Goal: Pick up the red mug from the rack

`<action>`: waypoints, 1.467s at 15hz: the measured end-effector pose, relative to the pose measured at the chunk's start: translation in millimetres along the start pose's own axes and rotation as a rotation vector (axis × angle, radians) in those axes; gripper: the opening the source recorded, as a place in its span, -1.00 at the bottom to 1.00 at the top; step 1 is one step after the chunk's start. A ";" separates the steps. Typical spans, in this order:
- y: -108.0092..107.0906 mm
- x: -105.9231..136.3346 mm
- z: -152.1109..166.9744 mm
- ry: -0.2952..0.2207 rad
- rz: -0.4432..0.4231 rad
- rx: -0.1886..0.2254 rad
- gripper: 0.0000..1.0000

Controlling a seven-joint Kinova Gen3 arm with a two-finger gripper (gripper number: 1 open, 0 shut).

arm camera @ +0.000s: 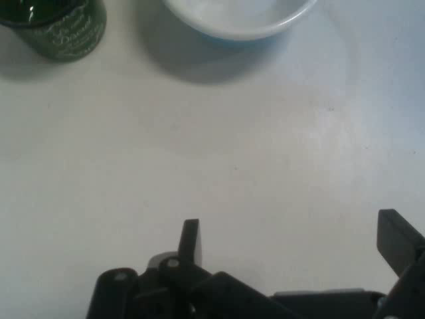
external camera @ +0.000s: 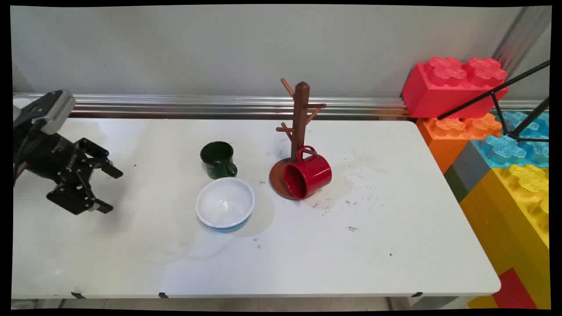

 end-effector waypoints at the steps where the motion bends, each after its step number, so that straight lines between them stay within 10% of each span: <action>1: 2.2 0.9 -0.1 0.018 -0.007 0.002 1.00; 11: 15.5 50.9 -12.8 0.354 -0.148 0.037 1.00; 22: 53.5 110.4 15.7 0.415 -0.323 0.009 1.00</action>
